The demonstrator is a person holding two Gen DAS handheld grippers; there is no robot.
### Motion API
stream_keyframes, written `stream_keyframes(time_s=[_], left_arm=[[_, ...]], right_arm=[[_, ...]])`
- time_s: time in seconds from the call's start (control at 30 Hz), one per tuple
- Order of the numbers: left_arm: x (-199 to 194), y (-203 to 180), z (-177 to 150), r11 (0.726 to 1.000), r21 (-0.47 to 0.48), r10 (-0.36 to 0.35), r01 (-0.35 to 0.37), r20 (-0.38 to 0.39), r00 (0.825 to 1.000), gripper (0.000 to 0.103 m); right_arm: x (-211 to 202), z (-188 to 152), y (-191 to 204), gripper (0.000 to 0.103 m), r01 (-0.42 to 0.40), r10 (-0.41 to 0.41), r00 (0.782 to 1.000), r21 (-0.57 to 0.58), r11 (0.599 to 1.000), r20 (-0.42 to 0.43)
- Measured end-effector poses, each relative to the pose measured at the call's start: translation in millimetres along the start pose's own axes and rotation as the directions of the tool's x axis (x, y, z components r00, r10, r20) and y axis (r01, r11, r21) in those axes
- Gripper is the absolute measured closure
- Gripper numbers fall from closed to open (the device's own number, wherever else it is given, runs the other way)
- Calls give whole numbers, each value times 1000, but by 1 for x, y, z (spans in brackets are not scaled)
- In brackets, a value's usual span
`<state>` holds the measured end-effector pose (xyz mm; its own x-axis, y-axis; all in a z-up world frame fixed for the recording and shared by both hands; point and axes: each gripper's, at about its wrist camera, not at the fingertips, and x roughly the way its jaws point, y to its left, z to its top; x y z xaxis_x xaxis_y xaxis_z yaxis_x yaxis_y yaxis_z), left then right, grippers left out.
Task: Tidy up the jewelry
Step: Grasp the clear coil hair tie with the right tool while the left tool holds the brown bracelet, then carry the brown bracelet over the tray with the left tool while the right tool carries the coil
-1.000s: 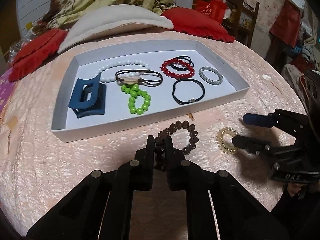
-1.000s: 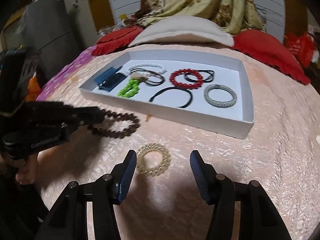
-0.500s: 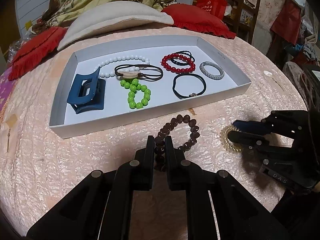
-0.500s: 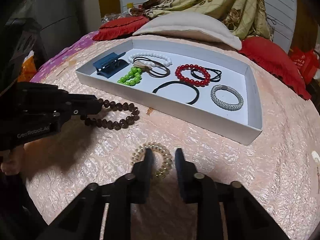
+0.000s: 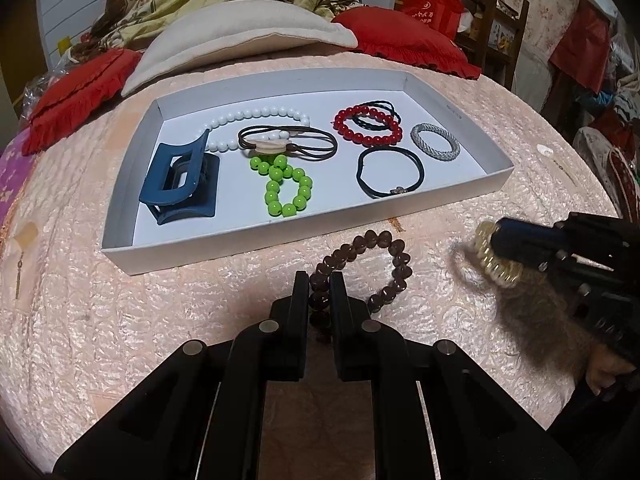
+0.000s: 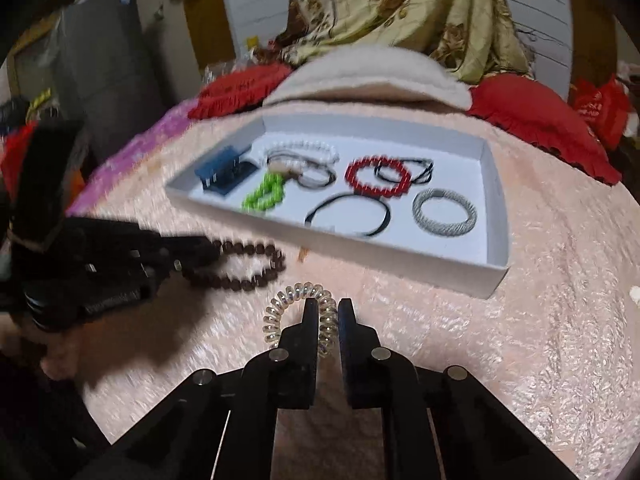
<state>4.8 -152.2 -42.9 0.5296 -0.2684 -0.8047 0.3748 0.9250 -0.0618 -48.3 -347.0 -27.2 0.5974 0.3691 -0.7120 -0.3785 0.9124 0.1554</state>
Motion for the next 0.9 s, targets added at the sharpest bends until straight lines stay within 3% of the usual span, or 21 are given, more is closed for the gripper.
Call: stream_keyframes(time_s=[0.23, 0.9], left_arm=[[-9, 3, 5, 999, -29, -27, 28, 37, 999, 95], [-3, 1, 3, 1000, -20, -9, 10, 15, 1000, 95]], right_arm=[[-3, 4, -3, 94, -22, 21, 1000, 45, 999, 20], [-3, 3, -2, 94, 5, -5, 1000, 39, 999, 6]])
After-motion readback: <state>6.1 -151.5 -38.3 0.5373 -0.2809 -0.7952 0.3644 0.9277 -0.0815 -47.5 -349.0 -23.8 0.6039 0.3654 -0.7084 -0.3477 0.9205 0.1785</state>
